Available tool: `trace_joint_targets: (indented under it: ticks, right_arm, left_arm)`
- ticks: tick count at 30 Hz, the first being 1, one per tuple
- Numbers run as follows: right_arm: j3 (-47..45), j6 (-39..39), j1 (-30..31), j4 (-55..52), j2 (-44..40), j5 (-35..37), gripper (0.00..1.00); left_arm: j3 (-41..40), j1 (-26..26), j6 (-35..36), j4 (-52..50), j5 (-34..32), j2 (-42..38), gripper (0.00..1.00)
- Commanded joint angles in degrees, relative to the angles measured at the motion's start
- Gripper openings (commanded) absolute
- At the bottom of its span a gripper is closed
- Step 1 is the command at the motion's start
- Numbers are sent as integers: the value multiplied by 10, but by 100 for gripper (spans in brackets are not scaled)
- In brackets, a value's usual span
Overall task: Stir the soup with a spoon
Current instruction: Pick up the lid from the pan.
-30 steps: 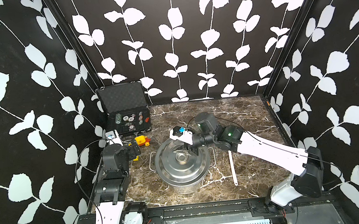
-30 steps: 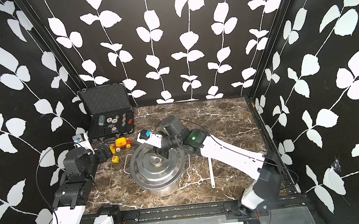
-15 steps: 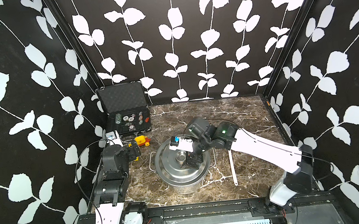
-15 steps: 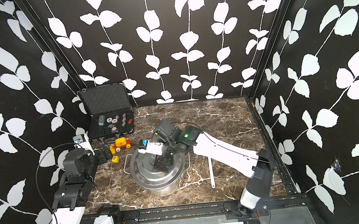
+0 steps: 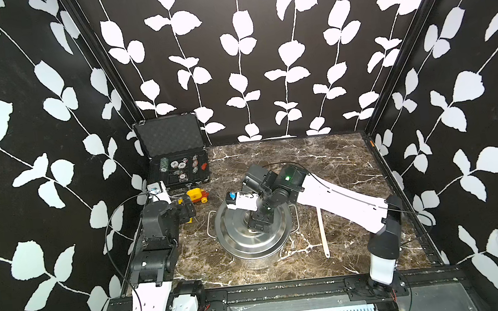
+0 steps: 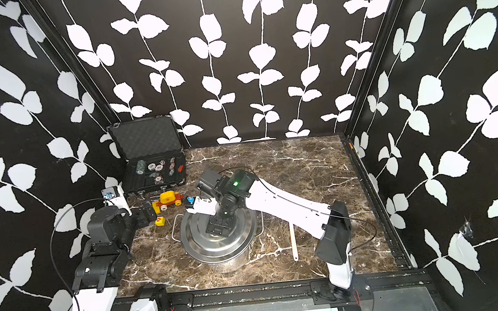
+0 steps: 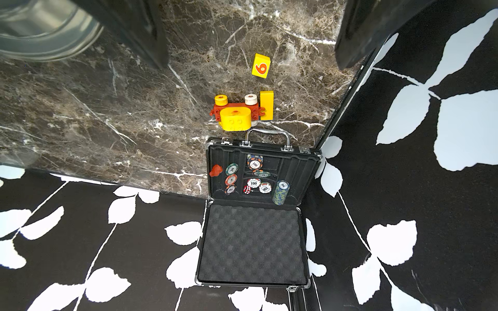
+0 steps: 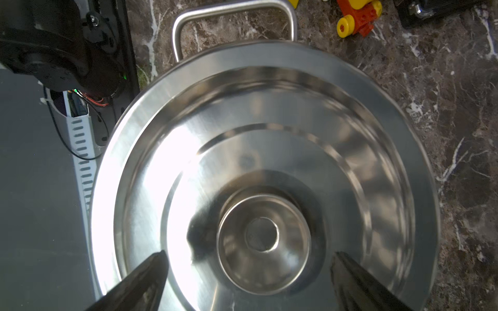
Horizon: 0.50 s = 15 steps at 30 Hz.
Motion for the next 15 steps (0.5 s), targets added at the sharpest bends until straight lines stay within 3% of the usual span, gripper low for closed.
trace_joint_targets:
  ticks: [1,15]
  right_arm:
    - [42,9,4,-45,14,17,95]
    - [144,2,3,-134,117,14,95]
  left_arm:
    - [-3,1,8,6,2,-4,99]
    - [-5,1,19,9,-1,-8,99]
